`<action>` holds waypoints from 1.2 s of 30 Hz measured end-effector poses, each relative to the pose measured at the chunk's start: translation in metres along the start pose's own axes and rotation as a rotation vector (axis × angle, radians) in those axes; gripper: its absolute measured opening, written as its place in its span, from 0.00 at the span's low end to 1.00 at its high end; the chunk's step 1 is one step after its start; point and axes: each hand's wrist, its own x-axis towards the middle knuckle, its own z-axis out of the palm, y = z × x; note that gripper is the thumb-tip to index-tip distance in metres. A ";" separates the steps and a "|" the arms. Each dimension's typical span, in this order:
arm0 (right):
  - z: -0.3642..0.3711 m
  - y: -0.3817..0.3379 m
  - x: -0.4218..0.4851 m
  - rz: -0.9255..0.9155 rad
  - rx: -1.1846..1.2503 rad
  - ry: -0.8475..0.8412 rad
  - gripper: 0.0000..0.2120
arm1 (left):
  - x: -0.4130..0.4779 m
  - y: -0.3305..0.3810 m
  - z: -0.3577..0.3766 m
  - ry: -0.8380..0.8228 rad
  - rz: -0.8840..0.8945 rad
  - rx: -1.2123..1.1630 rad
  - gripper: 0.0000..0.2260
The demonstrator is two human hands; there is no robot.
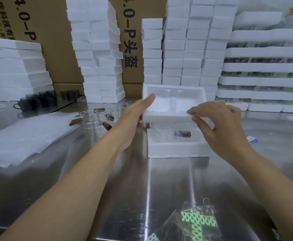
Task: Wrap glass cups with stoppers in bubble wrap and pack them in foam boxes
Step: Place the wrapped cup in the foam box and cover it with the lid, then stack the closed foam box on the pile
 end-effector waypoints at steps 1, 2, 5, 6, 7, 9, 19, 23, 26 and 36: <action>0.001 -0.001 -0.001 -0.018 0.008 -0.002 0.12 | -0.001 -0.001 0.002 0.017 0.020 -0.023 0.25; 0.001 -0.002 -0.001 -0.031 0.013 0.008 0.12 | -0.001 -0.002 0.002 0.033 0.038 -0.054 0.25; -0.003 -0.002 -0.001 -0.009 0.050 0.054 0.16 | 0.001 -0.004 -0.001 0.069 0.035 -0.129 0.27; -0.005 -0.002 0.000 0.005 0.056 0.042 0.21 | 0.002 -0.005 -0.002 0.079 0.014 -0.153 0.27; -0.006 -0.002 0.000 0.016 0.052 0.019 0.25 | 0.003 -0.005 -0.002 0.083 -0.007 -0.169 0.26; -0.008 0.001 0.002 0.047 0.075 -0.016 0.31 | 0.003 -0.004 -0.003 0.073 -0.031 -0.187 0.17; -0.013 -0.011 0.011 0.634 0.845 0.117 0.12 | 0.000 -0.001 0.001 0.140 0.090 -0.051 0.16; -0.012 0.000 0.012 0.918 0.956 0.021 0.14 | -0.007 0.005 0.004 0.066 0.120 -0.011 0.19; -0.009 0.006 0.010 1.034 1.029 -0.040 0.15 | -0.007 -0.001 0.008 0.068 0.099 0.065 0.18; 0.003 0.013 0.007 1.076 0.965 -0.053 0.14 | 0.001 -0.018 0.014 0.095 -0.091 0.069 0.25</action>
